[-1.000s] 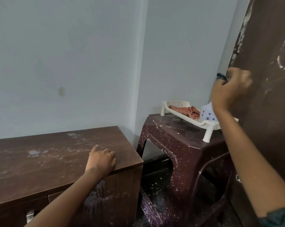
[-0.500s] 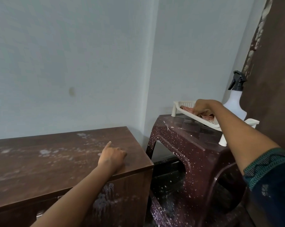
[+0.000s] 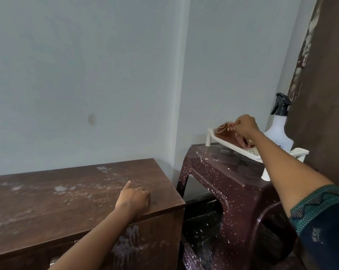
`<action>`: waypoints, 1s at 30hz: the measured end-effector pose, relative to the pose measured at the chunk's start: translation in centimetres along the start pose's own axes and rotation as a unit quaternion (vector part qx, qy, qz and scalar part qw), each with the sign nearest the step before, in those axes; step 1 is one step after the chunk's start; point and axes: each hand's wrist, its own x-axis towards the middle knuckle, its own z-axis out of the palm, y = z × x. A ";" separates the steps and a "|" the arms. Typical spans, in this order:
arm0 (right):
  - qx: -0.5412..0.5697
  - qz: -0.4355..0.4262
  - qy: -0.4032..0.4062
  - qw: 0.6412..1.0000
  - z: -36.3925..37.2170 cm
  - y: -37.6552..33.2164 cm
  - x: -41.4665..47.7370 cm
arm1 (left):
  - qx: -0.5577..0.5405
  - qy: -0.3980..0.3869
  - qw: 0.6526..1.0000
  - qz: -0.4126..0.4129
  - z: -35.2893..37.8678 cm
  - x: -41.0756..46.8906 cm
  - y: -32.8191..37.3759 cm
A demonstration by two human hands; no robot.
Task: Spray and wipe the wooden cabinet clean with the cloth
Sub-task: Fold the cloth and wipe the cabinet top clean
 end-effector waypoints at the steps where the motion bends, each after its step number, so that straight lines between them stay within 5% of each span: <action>1: 0.035 -0.005 0.015 0.999 -0.6 -0.6 0.2 | -0.005 -0.006 1.000 0.000 0.0 -0.2 0.0; 7: 0.283 -0.008 0.012 0.959 -4.0 -5.4 0.2 | -0.093 -0.046 0.995 -0.008 0.1 -0.7 -0.4; 12: 0.461 -0.044 -0.074 0.883 -4.6 -10.4 -1.9 | -0.242 0.091 0.965 -0.046 -1.4 -2.3 -2.7; 18: 0.607 -0.061 -0.202 0.767 -1.3 -16.3 -6.7 | -0.512 0.267 0.808 -0.119 -7.4 -3.3 -6.5; 23: 0.679 -0.042 -0.284 0.676 4.3 -19.8 -11.7 | -0.657 0.211 0.702 -0.175 -9.7 -5.7 -10.6; 27: 0.702 -0.009 -0.329 0.632 9.6 -21.8 -15.5 | -0.686 0.104 0.698 -0.176 -8.9 -9.6 -13.7; 30: 0.712 0.028 -0.337 0.616 12.9 -22.5 -18.4 | -0.696 0.119 0.681 -0.194 -6.9 -11.2 -15.1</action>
